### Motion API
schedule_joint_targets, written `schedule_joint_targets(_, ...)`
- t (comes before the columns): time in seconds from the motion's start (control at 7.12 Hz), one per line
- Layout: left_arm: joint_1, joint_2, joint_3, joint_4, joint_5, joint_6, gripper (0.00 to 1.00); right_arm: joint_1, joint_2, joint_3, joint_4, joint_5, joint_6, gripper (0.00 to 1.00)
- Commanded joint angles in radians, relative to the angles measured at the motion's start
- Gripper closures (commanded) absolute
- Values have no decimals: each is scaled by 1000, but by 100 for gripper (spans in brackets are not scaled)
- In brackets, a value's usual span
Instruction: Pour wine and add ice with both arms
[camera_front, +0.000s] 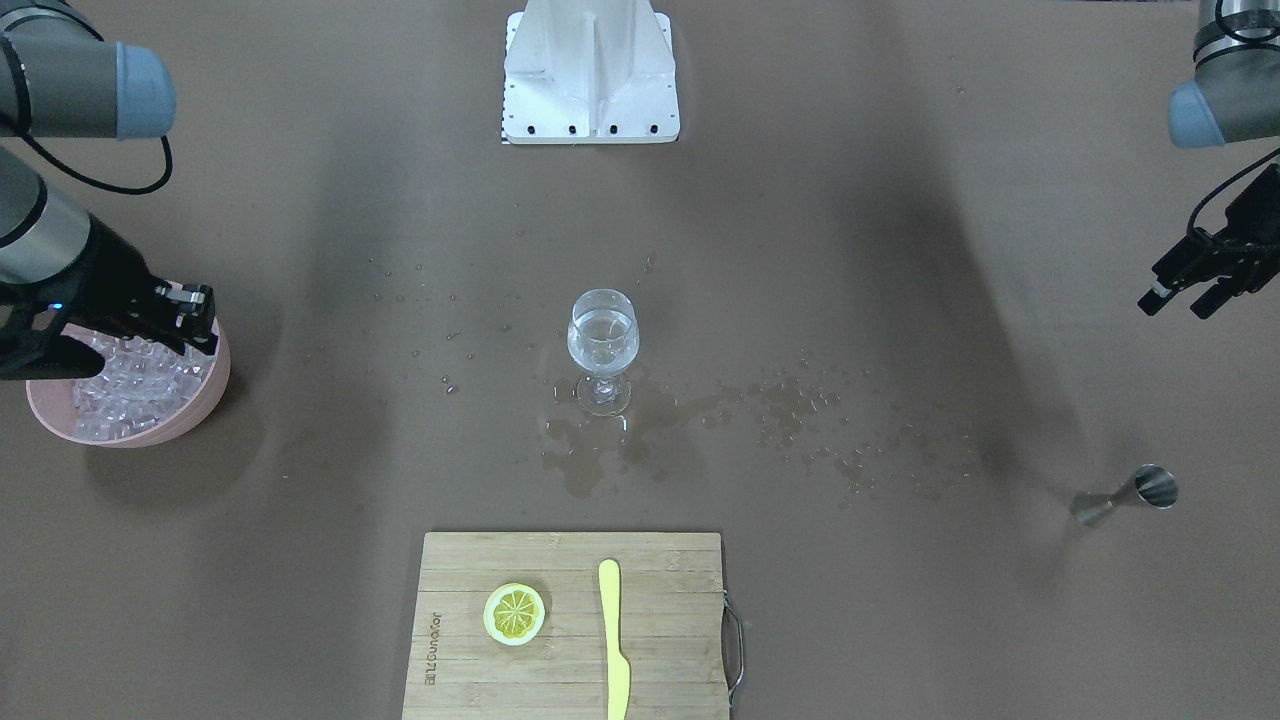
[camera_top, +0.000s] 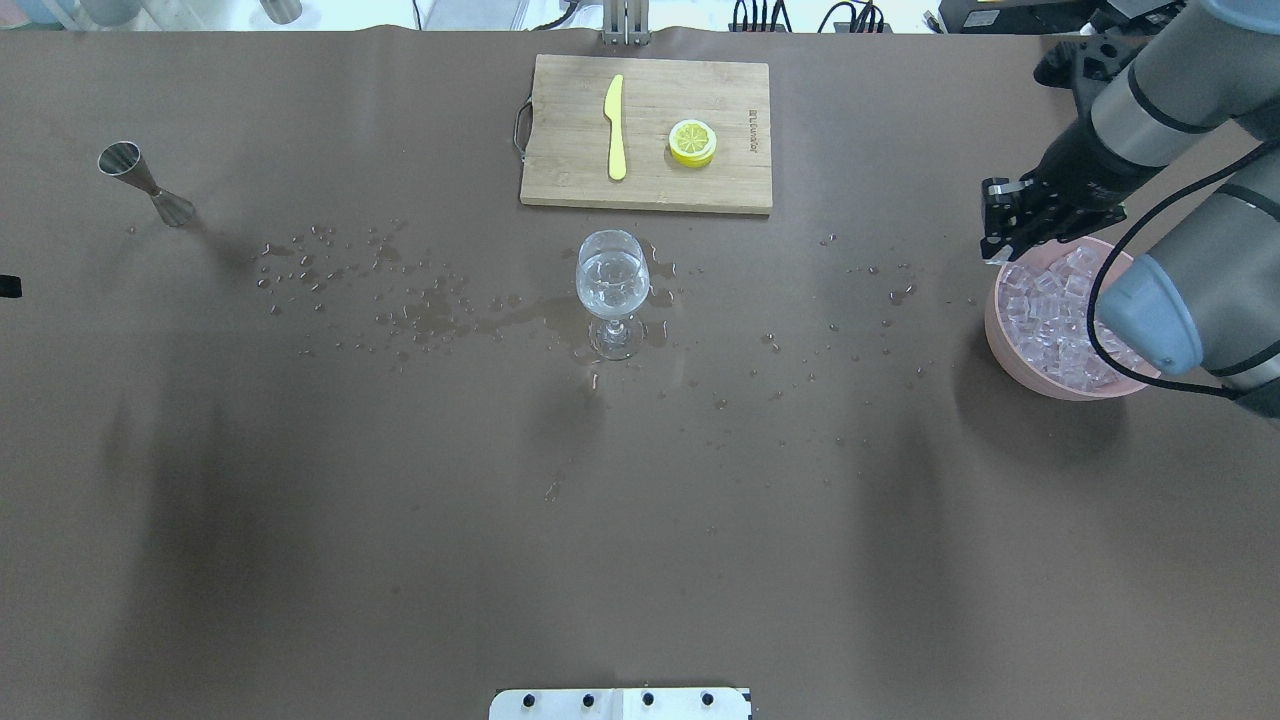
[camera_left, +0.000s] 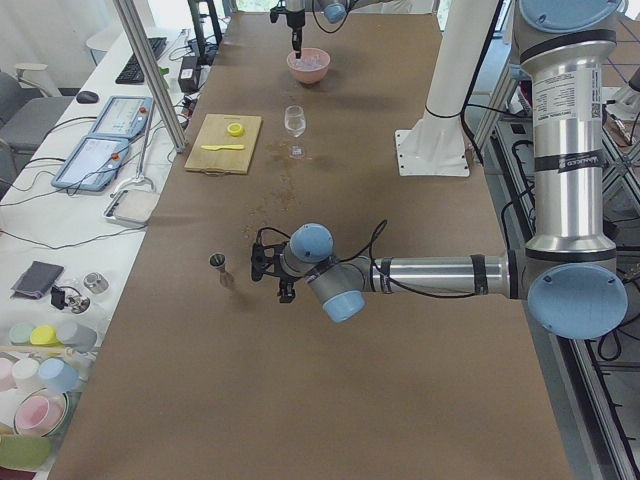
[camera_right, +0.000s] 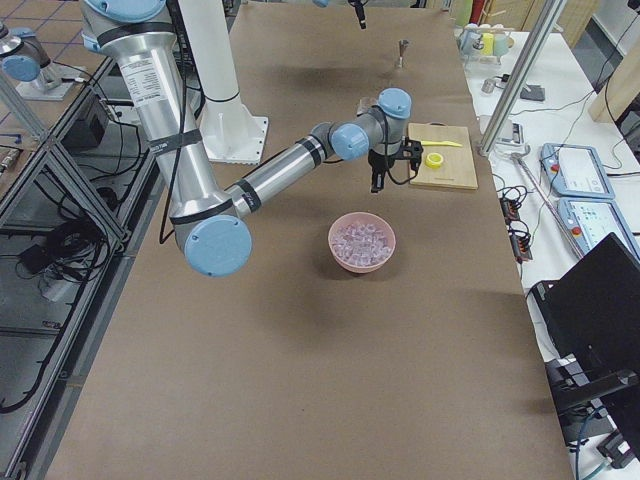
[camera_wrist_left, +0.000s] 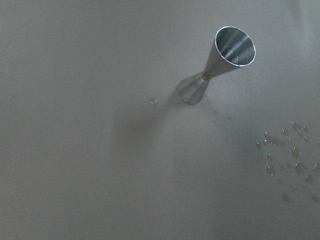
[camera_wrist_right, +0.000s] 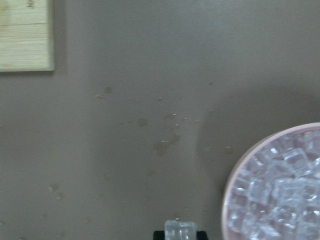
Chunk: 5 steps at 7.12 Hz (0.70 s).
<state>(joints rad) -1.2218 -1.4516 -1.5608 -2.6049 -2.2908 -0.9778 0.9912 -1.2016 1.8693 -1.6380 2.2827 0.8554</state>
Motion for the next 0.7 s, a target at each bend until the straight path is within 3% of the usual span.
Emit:
schedule_joint_targets(0.0,-5,4,-2,8,-42,5,3,-142,158,34,-3,-73,222,100)
schedule_joint_targets(0.28,-19,7,-7,85,-44,162,3,-241,275,12,-16,-178,287,100)
schedule_joint_targets(0.56,-80,5,-50,323,-36,458,3,-272,422,-94,-16,-206,362,100)
